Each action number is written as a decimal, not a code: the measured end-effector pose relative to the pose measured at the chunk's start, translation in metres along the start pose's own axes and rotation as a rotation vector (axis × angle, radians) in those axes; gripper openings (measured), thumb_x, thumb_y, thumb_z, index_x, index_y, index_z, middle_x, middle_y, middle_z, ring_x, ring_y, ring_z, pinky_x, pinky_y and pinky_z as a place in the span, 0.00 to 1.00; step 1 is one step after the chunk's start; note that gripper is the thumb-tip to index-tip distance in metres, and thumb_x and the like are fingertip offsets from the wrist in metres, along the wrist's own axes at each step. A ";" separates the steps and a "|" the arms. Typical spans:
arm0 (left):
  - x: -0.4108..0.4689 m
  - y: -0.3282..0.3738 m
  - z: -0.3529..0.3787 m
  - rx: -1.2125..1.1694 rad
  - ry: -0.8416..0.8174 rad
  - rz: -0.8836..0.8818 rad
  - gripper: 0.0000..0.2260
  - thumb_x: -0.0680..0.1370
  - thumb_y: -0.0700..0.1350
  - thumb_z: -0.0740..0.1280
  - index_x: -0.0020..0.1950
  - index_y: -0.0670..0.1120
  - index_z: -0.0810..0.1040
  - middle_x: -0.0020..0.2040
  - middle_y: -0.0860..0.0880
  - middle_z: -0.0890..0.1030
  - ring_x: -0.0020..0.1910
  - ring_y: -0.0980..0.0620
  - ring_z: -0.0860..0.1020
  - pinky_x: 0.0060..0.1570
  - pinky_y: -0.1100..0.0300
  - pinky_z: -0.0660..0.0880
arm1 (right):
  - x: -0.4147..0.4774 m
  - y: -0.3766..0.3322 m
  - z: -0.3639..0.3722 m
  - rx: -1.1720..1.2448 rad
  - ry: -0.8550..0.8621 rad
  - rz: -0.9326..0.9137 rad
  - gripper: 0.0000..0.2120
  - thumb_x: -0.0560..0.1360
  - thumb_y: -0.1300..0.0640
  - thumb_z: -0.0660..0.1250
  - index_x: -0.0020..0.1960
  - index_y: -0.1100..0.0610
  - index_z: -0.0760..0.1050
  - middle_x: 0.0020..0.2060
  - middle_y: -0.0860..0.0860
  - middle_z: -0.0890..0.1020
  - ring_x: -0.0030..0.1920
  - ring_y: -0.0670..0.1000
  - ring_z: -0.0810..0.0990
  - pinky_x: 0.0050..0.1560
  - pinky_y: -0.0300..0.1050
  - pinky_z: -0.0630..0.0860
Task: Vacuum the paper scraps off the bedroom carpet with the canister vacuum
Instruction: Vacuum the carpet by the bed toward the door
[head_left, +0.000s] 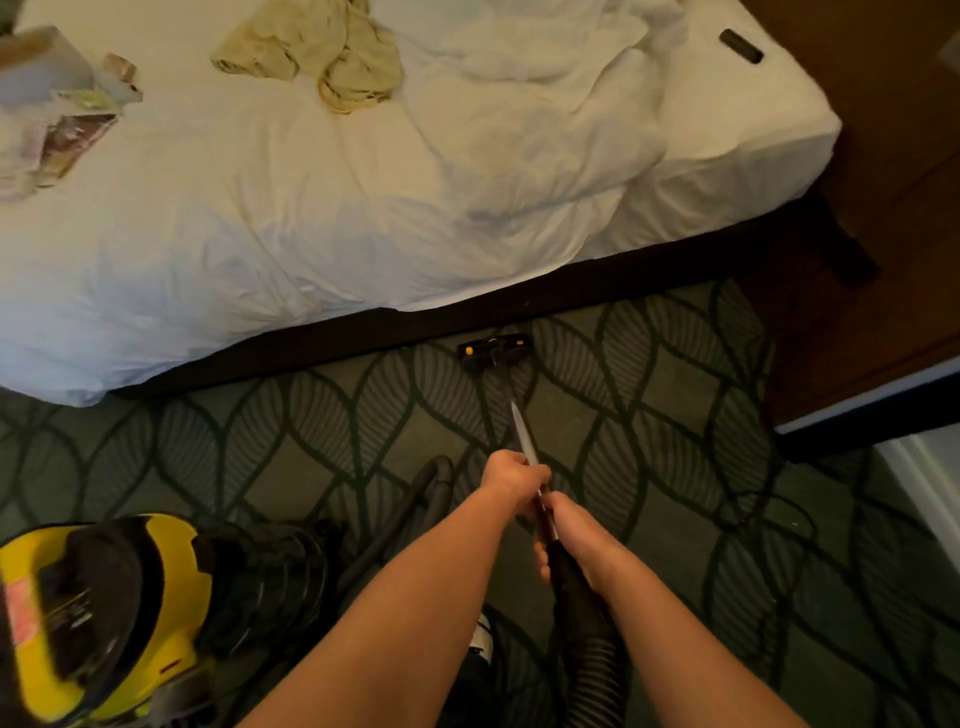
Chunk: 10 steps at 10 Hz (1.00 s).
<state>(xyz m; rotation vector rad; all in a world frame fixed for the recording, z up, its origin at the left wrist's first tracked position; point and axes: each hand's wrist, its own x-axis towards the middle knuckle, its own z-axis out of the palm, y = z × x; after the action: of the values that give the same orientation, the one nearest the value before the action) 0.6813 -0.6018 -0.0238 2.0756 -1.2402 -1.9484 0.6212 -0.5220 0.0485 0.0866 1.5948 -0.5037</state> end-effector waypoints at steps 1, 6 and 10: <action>0.013 0.003 -0.006 -0.020 -0.035 -0.020 0.12 0.74 0.39 0.68 0.57 0.41 0.77 0.51 0.40 0.81 0.49 0.43 0.81 0.47 0.48 0.81 | 0.021 0.001 0.005 -0.004 0.007 0.009 0.26 0.83 0.42 0.52 0.41 0.62 0.73 0.22 0.55 0.70 0.19 0.51 0.69 0.20 0.38 0.66; 0.002 -0.001 0.022 0.045 -0.140 -0.104 0.12 0.75 0.33 0.62 0.57 0.35 0.76 0.47 0.38 0.79 0.45 0.42 0.80 0.45 0.45 0.79 | 0.026 0.015 -0.014 0.038 -0.009 0.126 0.26 0.81 0.42 0.54 0.35 0.60 0.69 0.23 0.54 0.68 0.16 0.49 0.67 0.17 0.33 0.64; -0.047 -0.012 0.064 0.142 -0.098 -0.096 0.15 0.75 0.36 0.64 0.62 0.36 0.75 0.47 0.42 0.75 0.46 0.47 0.76 0.56 0.50 0.77 | 0.000 0.050 -0.062 -0.032 -0.040 0.128 0.28 0.82 0.42 0.53 0.33 0.61 0.67 0.17 0.54 0.68 0.13 0.49 0.67 0.18 0.31 0.65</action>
<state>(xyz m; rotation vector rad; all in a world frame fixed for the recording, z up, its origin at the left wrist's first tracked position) 0.6373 -0.5371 -0.0054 2.1675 -1.3590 -2.0832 0.5815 -0.4544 0.0354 0.1520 1.5467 -0.3784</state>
